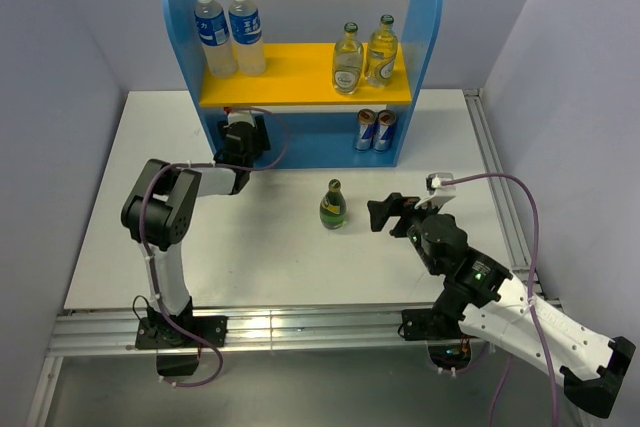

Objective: Place and organize the beverage onto the shelf

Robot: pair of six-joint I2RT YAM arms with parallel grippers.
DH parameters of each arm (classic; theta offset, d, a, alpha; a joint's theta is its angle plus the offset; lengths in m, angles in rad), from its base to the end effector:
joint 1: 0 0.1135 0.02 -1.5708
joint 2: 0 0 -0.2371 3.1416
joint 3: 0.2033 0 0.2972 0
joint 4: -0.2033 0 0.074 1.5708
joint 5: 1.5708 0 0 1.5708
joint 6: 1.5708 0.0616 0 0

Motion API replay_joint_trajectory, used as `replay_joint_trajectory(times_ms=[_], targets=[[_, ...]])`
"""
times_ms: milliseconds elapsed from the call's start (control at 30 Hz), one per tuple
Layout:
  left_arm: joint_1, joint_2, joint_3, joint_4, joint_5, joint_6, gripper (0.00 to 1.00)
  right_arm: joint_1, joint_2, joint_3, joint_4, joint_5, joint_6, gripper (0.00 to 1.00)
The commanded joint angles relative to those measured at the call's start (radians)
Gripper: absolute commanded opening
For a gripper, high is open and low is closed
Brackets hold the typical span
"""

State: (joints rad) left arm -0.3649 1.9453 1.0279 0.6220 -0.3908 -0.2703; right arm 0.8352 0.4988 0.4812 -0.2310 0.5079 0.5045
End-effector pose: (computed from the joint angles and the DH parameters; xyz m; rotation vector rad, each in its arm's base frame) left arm 0.4349 -0.1410 0.1014 -0.1810 1.8352 -0.0791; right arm 0.1751 0.1488 0.2503 0.0615 1.8140 0.4973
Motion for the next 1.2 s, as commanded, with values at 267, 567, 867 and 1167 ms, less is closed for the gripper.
replay_joint_trajectory(times_ms=[267, 567, 867, 1167], targets=[[0.007, -0.003, 0.110, 0.067, 0.016, 0.039, 0.97, 0.004, 0.009, -0.004, 0.042, 0.015, -0.006, 1.00], [-0.006, -0.161, -0.015, 0.031, 0.003, 0.033, 0.99, 0.005, -0.014, -0.009, 0.042, 0.007, -0.007, 1.00], [-0.065, -0.333, -0.181, -0.013, 0.006, 0.016, 0.99, 0.004, -0.049, -0.015, 0.035, -0.002, -0.003, 1.00], [-0.284, -0.671, -0.408, -0.184, -0.155, -0.017, 0.99, 0.005, -0.060, -0.018, 0.030, -0.006, 0.000, 1.00]])
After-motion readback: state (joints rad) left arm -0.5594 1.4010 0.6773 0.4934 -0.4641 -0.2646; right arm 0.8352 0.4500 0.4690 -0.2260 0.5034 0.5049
